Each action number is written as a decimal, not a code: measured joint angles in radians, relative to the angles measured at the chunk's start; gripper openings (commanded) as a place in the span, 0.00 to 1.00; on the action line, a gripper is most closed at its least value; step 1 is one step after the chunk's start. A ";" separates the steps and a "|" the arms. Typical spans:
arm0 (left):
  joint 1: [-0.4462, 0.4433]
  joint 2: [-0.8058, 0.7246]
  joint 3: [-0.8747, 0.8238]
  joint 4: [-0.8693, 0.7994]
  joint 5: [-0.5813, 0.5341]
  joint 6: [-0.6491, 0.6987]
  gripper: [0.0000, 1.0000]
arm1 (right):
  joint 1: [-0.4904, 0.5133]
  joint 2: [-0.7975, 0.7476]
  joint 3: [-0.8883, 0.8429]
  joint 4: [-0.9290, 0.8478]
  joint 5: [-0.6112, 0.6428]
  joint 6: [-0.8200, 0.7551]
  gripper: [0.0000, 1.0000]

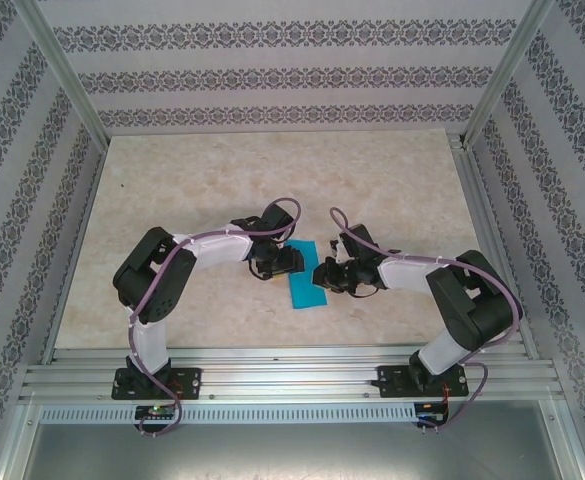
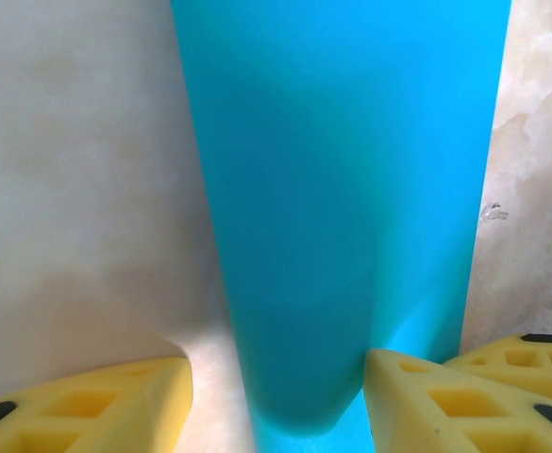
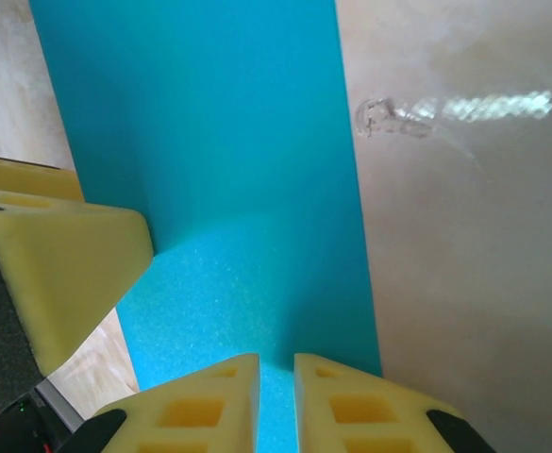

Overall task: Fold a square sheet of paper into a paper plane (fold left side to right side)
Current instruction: Hold the square sheet of paper at the center of the table.

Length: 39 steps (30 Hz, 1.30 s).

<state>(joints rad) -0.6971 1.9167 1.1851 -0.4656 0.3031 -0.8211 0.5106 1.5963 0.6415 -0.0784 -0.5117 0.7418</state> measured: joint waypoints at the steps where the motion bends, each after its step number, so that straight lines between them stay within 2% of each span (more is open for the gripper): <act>1: 0.000 0.000 0.000 0.000 0.000 0.000 0.55 | 0.000 0.002 0.001 -0.005 0.006 -0.001 0.17; 16: -0.005 -0.016 0.014 -0.016 -0.003 0.040 0.64 | 0.000 0.043 0.048 -0.074 0.019 -0.035 0.16; 21: 0.017 -0.082 0.013 -0.026 -0.034 0.076 0.65 | 0.000 0.043 0.051 -0.080 0.021 -0.037 0.16; 25: 0.031 -0.188 0.013 -0.026 -0.043 0.096 0.56 | 0.000 0.043 0.055 -0.087 0.021 -0.038 0.16; 28: 0.031 -0.229 0.013 0.003 0.001 0.108 0.49 | 0.000 0.044 0.057 -0.090 0.022 -0.038 0.16; 35: 0.020 -0.150 0.011 0.112 0.137 0.106 0.42 | 0.000 0.044 0.057 -0.093 0.022 -0.038 0.16; 39: 0.009 -0.080 0.003 0.142 0.172 0.106 0.40 | 0.000 0.044 0.057 -0.093 0.023 -0.038 0.16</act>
<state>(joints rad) -0.6884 1.8370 1.1877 -0.3233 0.4755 -0.7151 0.5110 1.6402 0.6987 -0.1719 -0.4885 0.7040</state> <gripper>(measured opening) 0.410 0.159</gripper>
